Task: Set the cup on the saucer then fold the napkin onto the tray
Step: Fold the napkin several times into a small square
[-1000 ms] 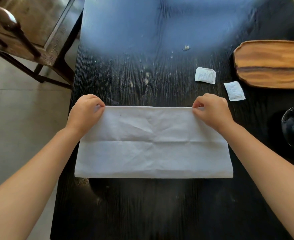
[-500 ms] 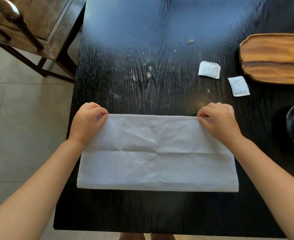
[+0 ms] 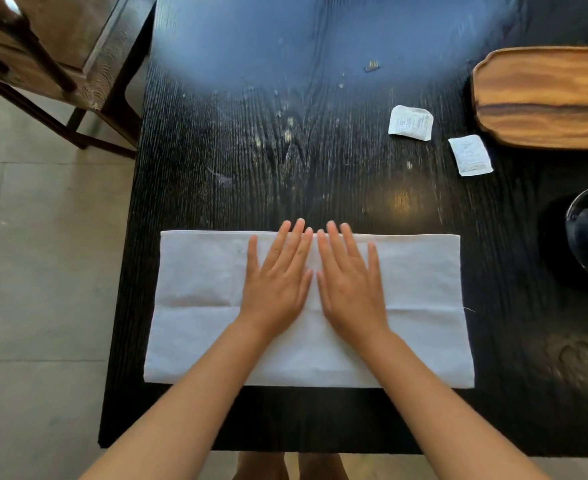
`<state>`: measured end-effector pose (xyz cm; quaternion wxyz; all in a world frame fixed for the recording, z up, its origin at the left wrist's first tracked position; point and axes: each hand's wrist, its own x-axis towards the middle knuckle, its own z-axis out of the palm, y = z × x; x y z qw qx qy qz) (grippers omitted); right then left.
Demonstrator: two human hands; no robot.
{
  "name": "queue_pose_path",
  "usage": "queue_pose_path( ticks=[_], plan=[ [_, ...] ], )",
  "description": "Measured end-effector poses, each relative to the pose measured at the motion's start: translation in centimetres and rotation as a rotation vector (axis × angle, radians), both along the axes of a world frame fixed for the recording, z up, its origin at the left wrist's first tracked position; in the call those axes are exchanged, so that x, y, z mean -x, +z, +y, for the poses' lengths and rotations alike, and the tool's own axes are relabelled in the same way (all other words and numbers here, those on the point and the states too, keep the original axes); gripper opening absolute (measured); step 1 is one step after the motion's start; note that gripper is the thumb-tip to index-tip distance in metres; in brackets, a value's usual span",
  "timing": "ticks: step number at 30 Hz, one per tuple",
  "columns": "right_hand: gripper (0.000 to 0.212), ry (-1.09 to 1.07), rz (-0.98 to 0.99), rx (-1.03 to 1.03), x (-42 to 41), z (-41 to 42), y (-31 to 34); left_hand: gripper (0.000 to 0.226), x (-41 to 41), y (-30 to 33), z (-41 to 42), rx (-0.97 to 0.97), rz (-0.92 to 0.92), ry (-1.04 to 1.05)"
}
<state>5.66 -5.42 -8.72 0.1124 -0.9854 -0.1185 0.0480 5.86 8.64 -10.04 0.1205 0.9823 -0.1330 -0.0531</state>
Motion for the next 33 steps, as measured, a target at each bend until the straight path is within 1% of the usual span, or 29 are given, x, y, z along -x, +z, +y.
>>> queue_pose_path(
  ticks=[4,9,13,17,20,22,23,24,26,28,29,31,33],
  plan=[
    [0.058,0.000,0.045,0.060,0.1,-1.5,-0.9,0.057,-0.1,-0.7,0.1,-0.055,0.015,-0.003],
    [0.066,-0.174,0.055,0.141,0.0,-9.1,-0.5,0.060,-0.1,-0.4,0.0,-0.062,0.017,-0.006],
    [0.067,-0.189,0.080,0.196,0.1,-11.2,0.0,0.064,-0.3,-0.3,2.2,-0.079,0.023,-0.010],
    [0.067,-0.181,0.077,0.201,0.0,-10.9,0.2,0.068,0.1,-0.4,8.2,-0.089,0.060,0.126],
    [0.067,-0.187,0.072,0.201,0.1,-10.8,0.2,0.072,0.5,-0.2,12.2,-0.150,0.091,0.307],
    [0.068,-0.194,0.069,0.197,0.2,-10.6,0.2,0.072,1.1,0.1,12.0,-0.167,0.070,0.464],
    [0.068,-0.196,0.068,0.194,0.2,-10.6,0.3,0.071,1.6,0.4,10.6,-0.149,0.048,0.500],
    [0.067,-0.197,0.067,0.193,0.2,-10.5,0.3,0.070,2.3,0.7,8.6,-0.112,0.023,0.475],
    [0.067,-0.196,0.064,0.195,0.3,-10.6,0.3,0.067,4.7,1.3,3.3,-0.023,-0.004,0.273],
    [0.067,-0.196,0.062,0.199,0.3,-10.6,0.2,0.066,7.2,1.4,-1.2,-0.033,0.027,0.064],
    [0.067,-0.197,0.063,0.199,0.2,-10.7,0.2,0.068,8.0,1.3,-2.4,-0.047,0.058,0.019],
    [0.066,-0.194,0.065,0.199,0.2,-10.7,0.1,0.070,8.7,0.7,-2.3,-0.070,0.087,0.014],
    [0.066,-0.190,0.066,0.193,0.2,-10.7,0.1,0.072,9.2,0.1,0.1,-0.084,0.096,0.052]
  ],
)
